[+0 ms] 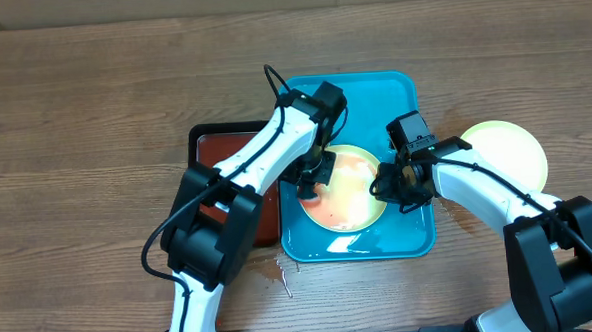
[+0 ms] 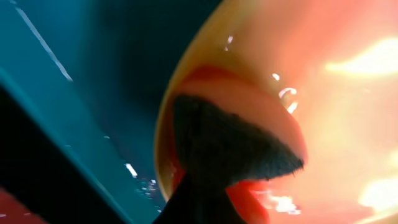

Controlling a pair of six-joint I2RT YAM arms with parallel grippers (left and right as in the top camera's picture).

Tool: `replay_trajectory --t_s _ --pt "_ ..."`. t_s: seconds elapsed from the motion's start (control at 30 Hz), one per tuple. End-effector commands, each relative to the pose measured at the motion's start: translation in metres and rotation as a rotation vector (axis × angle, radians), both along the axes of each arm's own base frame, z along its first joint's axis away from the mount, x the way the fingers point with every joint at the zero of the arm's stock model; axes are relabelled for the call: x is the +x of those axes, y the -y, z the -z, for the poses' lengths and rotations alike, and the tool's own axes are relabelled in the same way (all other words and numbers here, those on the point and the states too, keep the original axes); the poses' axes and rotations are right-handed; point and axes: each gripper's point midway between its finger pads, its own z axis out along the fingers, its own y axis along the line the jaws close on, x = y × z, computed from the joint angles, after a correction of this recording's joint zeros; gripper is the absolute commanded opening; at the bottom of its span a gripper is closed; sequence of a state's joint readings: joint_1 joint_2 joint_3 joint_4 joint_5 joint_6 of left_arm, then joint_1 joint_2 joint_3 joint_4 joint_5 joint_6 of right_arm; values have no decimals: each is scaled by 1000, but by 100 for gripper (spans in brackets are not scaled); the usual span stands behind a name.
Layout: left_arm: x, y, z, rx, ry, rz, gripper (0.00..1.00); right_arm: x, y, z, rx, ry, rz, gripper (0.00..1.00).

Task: Clean dirty plates on tray and stack at the side
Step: 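Scrub the plate with the sponge while the right gripper holds its rim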

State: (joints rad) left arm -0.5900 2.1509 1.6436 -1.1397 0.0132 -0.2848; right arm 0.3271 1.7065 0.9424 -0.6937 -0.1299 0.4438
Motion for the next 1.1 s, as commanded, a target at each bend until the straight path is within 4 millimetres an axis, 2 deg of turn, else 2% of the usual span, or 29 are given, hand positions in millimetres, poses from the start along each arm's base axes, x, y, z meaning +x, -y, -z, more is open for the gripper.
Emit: replay_trajectory --t_s 0.0,0.2,0.3,0.57,0.67,0.77,0.83,0.9,1.07 --pt "11 -12 10 102 57 10 4 4 8 1 -37 10 11 4" --pt "2 38 15 -156 -22 38 4 4 8 1 -37 10 11 4" --pt "-5 43 15 -175 -52 54 4 4 8 1 -37 10 11 4" --pt "-40 78 2 -388 -195 200 4 4 8 1 -37 10 11 4" --pt "-50 82 2 -388 -213 254 4 3 8 1 -38 7 11 4" --pt "-56 80 3 -358 -220 268 5 2 8 1 -39 3 11 4" --pt "-54 71 6 -304 -212 258 5 2 8 1 -40 2 11 4" --pt "-49 56 11 -206 -185 229 4 2 8 1 -40 2 11 4" --pt "-20 10 20 72 -35 117 4 2 8 1 -40 2 11 4"
